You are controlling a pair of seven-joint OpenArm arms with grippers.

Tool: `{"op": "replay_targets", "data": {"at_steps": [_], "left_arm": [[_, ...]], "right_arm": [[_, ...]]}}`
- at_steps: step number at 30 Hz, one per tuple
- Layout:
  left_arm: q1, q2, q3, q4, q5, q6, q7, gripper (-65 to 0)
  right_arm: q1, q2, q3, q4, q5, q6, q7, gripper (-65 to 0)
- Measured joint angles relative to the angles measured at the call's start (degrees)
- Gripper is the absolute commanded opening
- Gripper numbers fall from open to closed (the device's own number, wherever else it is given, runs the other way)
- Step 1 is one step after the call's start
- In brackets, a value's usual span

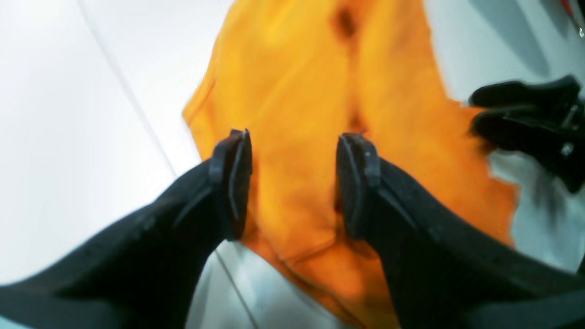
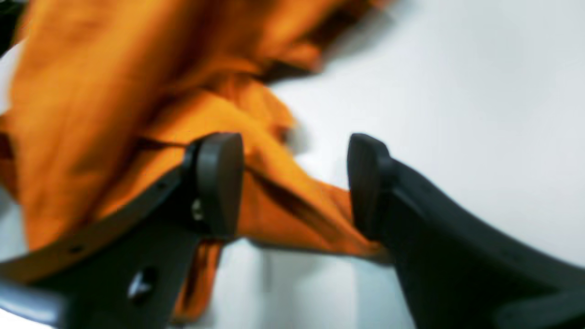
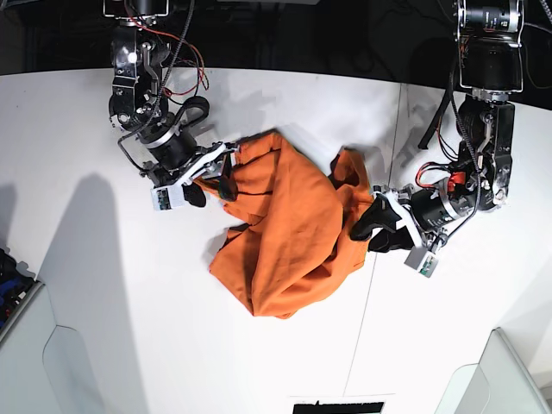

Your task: Layout the t-shirt on the table in an organized manner, then fold the t-shirt properly

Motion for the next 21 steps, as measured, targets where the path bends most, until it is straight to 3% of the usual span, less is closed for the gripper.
{"op": "replay_targets", "data": {"at_steps": [5, 7, 9, 11, 14, 21], "left_arm": [[-1.75, 0.76, -0.02, -4.44, 0.09, 0.0, -3.63, -31.9], [-2.45, 2.1, -0.26, -4.44, 0.09, 0.0, -4.02, -32.0], [-2.54, 4.46, -0.26, -4.44, 0.02, 0.0, -4.48, -33.6], [-2.45, 6.16, 0.11, -4.46, 1.84, -0.02, -4.85, -45.6], [-2.49, 6.03, 0.04, -4.46, 5.53, -0.02, -5.29, -65.0], [-4.9, -0.28, 0.04, -4.52, 7.19, -0.02, -6.1, -65.0]], "right_arm": [[1.57, -0.24, 0.0, -3.5, 0.07, 1.38, 1.18, -30.3], [1.4, -0.24, 0.02, -3.54, 0.04, 3.5, 1.18, -40.1], [1.14, -0.28, 0.0, -3.67, 0.15, 4.79, 0.87, -54.5], [1.09, -0.63, 0.0, -3.85, 0.37, 4.81, 0.44, -65.0], [1.09, -0.7, 0.0, -3.87, 0.28, 4.83, 0.46, -65.0], [0.87, -0.9, 7.3, -0.85, -1.11, 5.2, -1.49, -65.0]]}}
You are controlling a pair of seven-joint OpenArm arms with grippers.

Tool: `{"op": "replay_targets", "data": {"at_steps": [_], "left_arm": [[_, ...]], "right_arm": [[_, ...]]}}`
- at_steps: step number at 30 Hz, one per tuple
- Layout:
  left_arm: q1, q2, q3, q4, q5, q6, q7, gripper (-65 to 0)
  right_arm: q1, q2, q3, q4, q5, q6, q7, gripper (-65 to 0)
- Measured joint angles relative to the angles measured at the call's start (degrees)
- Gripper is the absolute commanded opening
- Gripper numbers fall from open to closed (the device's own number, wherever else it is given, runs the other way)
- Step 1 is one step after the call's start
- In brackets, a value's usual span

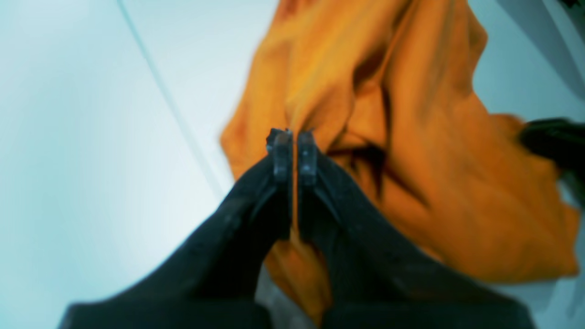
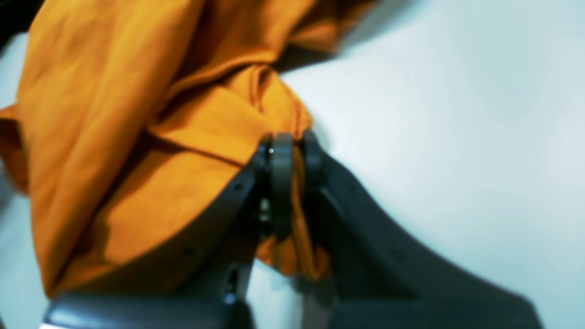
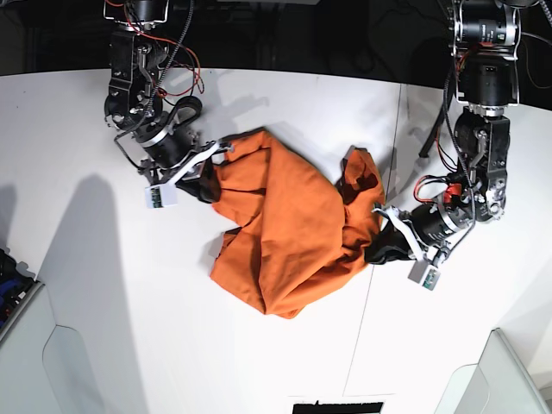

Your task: Layout the t-shirt on the table in an organized manner, then fold the t-shirt properly

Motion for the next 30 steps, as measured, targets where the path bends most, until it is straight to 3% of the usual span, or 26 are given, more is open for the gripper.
{"op": "replay_targets", "data": {"at_steps": [5, 9, 11, 13, 14, 15, 16, 19, 25, 30], "left_arm": [[-1.07, -7.76, -0.09, 3.5, -1.42, -0.09, 1.09, -65.0], [-1.03, -11.54, 0.0, 10.56, -8.81, -0.07, 6.97, -65.0], [-1.16, -12.59, 0.0, 14.29, -14.19, -0.2, 11.47, -65.0], [-1.29, -12.7, 0.0, 17.11, -19.91, -0.22, 17.68, -49.5], [-1.25, -12.59, 0.0, 18.12, -23.21, -0.22, 21.07, -41.5], [-1.09, -12.41, 0.0, 18.91, -26.27, -0.24, 24.15, -35.7], [-0.76, -12.37, 0.04, 19.47, -28.55, -0.26, 26.36, -34.0], [1.07, -12.41, 0.04, 19.91, -28.96, -0.26, 26.67, -34.0], [6.47, -12.48, 0.02, 19.91, -25.51, -0.24, 25.92, -34.0], [12.17, -13.38, 0.04, 19.78, -16.22, -0.22, 21.42, -34.0]], "right_arm": [[-0.13, 2.86, 7.08, 5.25, 0.57, 0.39, 0.07, -65.0], [0.09, 6.43, 7.87, 7.06, 1.38, 0.81, 0.04, -64.1], [0.26, 8.33, 7.87, 7.08, 1.29, 0.9, 0.02, -41.2], [0.24, 9.66, 8.0, 7.08, 1.29, 0.46, 0.07, -25.3], [0.22, 9.92, 8.26, 7.08, 1.38, 0.44, 0.04, -22.9], [0.22, 9.9, 8.48, 7.08, 2.05, 0.42, -0.02, -23.0], [0.2, 9.86, 8.46, 7.08, 3.69, 0.42, -0.17, -23.0], [0.22, 9.4, 8.76, 7.08, 8.63, 0.44, -0.98, -23.0], [-0.11, 7.65, 10.25, 7.08, 13.9, 0.44, -15.91, -23.0], [-4.46, 4.68, 10.05, 7.26, 16.0, 1.31, -15.56, -23.0]]}}
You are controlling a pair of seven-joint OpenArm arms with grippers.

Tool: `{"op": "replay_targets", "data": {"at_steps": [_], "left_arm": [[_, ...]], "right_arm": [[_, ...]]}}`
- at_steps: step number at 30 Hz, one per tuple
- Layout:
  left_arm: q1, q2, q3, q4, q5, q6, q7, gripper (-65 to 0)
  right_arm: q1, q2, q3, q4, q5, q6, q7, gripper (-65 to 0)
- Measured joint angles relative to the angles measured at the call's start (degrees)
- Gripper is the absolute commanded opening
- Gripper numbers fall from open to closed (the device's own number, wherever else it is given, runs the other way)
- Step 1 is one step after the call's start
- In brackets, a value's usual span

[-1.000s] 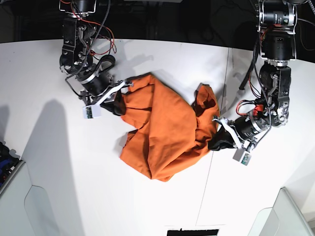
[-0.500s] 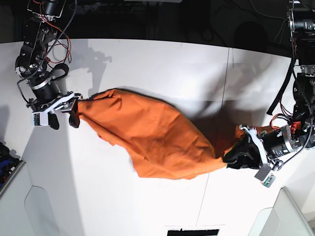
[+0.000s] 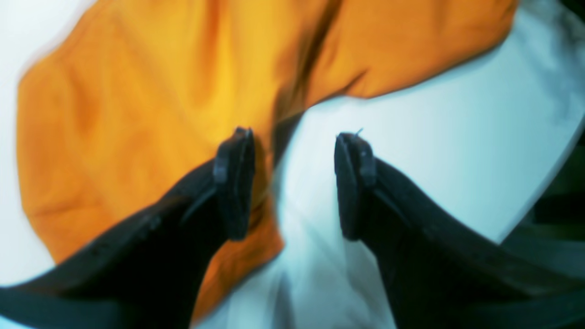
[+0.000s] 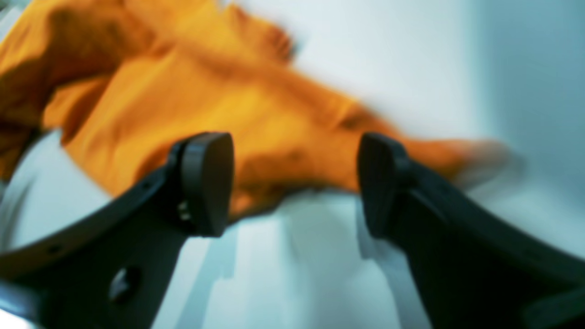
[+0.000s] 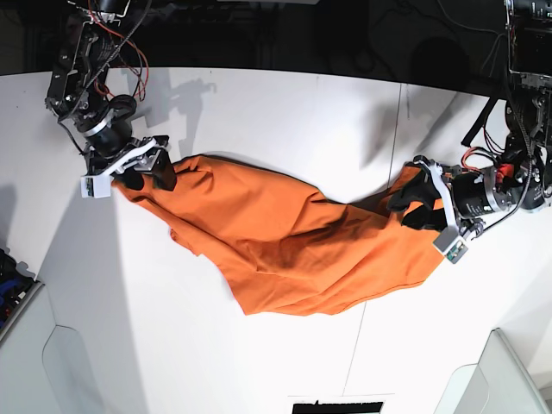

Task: Layout the t-shirt on the table in an organized manner, then fold the t-shirt properly
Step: 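Pull both grippers apart, stretching the shirt between them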

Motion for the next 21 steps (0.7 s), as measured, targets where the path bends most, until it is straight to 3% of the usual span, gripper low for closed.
{"op": "replay_targets", "data": {"at_steps": [13, 15, 17, 18, 19, 21], "left_arm": [[7.69, 1.09, -2.62, -1.27, 8.55, 0.02, -9.29, -34.9], [7.69, 2.4, -2.62, -2.78, 10.03, 0.0, -10.45, -45.2], [8.07, 3.43, -2.6, -4.68, 12.63, 0.0, -12.09, -60.4], [8.22, 3.74, -2.6, -5.49, 13.81, 0.02, -13.38, -65.0], [8.31, 3.85, -2.6, -6.16, 14.73, 0.02, -14.58, -65.0], [8.2, 3.8, -2.62, -6.86, 14.8, 0.02, -15.82, -65.0]], "right_arm": [[-5.35, 0.09, -0.48, 0.72, 2.43, 0.2, 3.04, -23.4], [-5.33, 0.09, -0.48, 0.72, 2.25, 0.2, 3.52, -30.6], [-4.96, 0.11, -0.48, 0.55, 0.87, -0.33, 3.32, -47.2], [-4.83, 0.11, -0.48, 0.46, 0.15, -0.61, 3.58, -56.5], [-4.68, 0.09, -0.48, 0.35, -0.24, -0.72, 4.26, -65.0], [-4.33, -0.02, -0.48, 0.24, -1.68, -0.7, 5.25, -65.0]]}}
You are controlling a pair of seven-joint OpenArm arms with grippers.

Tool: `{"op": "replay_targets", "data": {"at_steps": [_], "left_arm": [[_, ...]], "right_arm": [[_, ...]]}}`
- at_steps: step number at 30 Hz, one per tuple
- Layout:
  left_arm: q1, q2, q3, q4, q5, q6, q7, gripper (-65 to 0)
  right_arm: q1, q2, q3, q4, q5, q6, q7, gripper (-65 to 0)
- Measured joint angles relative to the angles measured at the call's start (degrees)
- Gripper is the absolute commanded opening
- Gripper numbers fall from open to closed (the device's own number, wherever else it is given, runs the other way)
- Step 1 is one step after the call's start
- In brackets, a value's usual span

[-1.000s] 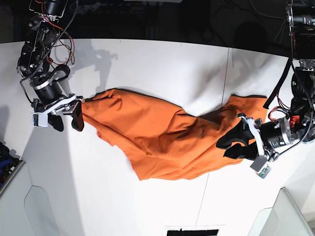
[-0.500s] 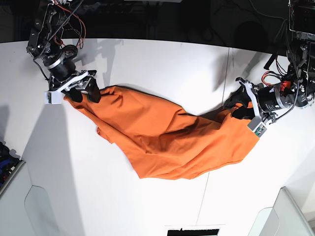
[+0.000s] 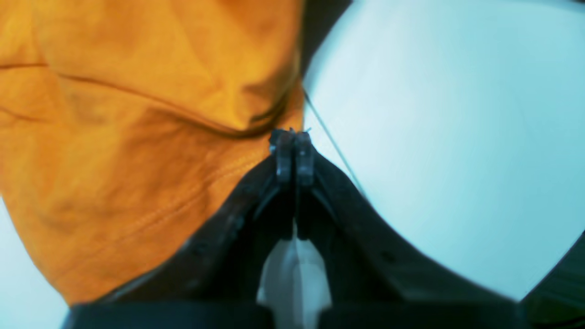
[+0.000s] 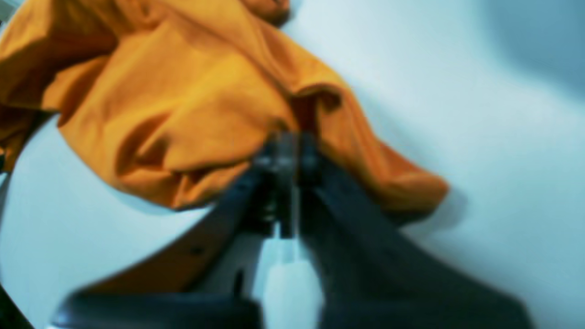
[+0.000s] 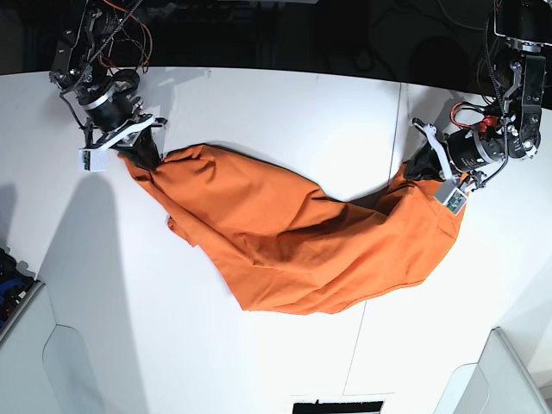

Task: Layout the t-shirt on the table in an organized manner, then fold the t-shirt properly
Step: 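Pull both grippers apart, stretching the shirt between them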

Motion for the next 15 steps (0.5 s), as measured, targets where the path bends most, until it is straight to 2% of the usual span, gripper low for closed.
{"op": "replay_targets", "data": {"at_steps": [5, 10, 15], "left_arm": [[-0.87, -0.17, 0.02, 0.0, 0.55, -0.02, -0.09, -65.0], [-2.73, -3.21, -3.61, 1.55, -5.77, -0.04, 0.26, -65.0], [-2.45, -3.78, -13.9, 5.62, -12.79, -0.02, 8.52, -65.0]], "right_arm": [[3.37, 0.02, 0.09, -0.2, -1.31, -0.2, -0.55, -65.0], [5.05, -0.04, 1.99, 4.39, -1.86, -0.07, -1.84, -65.0], [5.18, 0.68, 6.58, 14.51, -1.57, 0.39, -3.13, -65.0]]}}
